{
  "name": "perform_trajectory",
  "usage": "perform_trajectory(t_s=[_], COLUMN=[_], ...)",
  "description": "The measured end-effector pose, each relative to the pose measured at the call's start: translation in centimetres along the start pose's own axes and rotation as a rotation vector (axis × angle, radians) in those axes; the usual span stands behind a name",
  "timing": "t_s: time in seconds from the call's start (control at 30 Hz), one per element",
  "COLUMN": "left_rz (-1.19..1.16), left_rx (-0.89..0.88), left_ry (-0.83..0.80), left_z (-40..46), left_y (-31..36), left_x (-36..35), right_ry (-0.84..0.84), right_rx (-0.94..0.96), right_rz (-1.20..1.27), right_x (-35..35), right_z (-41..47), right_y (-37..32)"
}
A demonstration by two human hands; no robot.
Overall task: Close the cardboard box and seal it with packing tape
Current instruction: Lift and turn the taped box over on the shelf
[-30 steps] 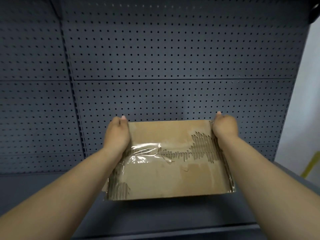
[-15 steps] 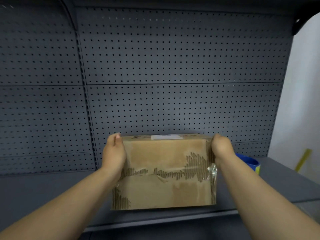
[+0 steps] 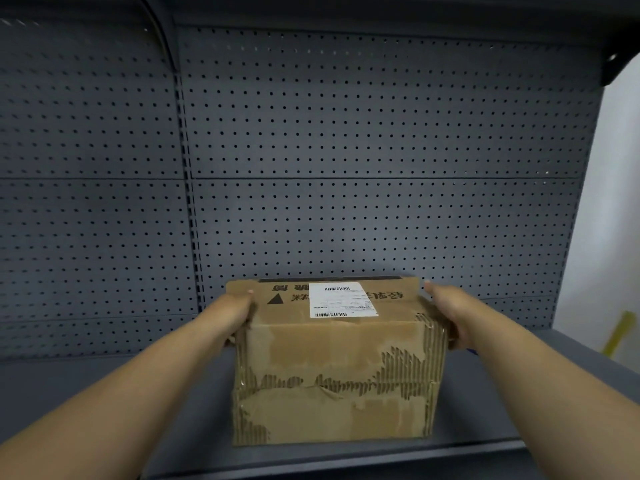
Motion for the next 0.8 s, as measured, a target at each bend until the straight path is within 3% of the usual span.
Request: perform_trajectory(t_s=[0.13, 0.23, 0.43, 0.57, 0.67, 0.8], left_rz=[0.042, -0.104, -0.238, -0.087, 0.009, -0.002], left_rx=[0.058, 0.095, 0.009, -0.233, -0.472, -0.469], left_ry=[0.01, -0.04, -0.1, -0.002, 0.16, 0.251], left_z=[1.5, 2.4, 1.4, 0.2, -2.3, -3.3], left_y=[0.6, 0.1, 0.3, 1.3, 2.0, -1.2], left_x=[0.0, -1.0, -2.6, -0.7, 1.4, 2.7], right_ry=[-0.016, -0.041, 0.044, 0.108, 0.26, 0.351], right_rx=[0.014, -0.001, 0.107, 0.304, 0.529, 0.756], right_rz=[-0.077, -0.058, -0.132, -0.196, -0.221, -0.127], right_x=[-0.6, -0.7, -1.4, -1.4, -1.8, -3.6], right_z=[1.5, 2.0, 2.0, -0.3, -3.0, -5.1], right_y=[-1.5, -1.6, -2.2, -2.5, -2.4, -1.4])
Point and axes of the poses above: each hand's wrist, its own z-axis towards the middle knuckle, its own x-axis out of the back of the hand, y = z × x, the point moved 9 cm from there along z, towards the middle knuckle, and after that the axes turned 8 degrees about -x, right-handed, at the moved point
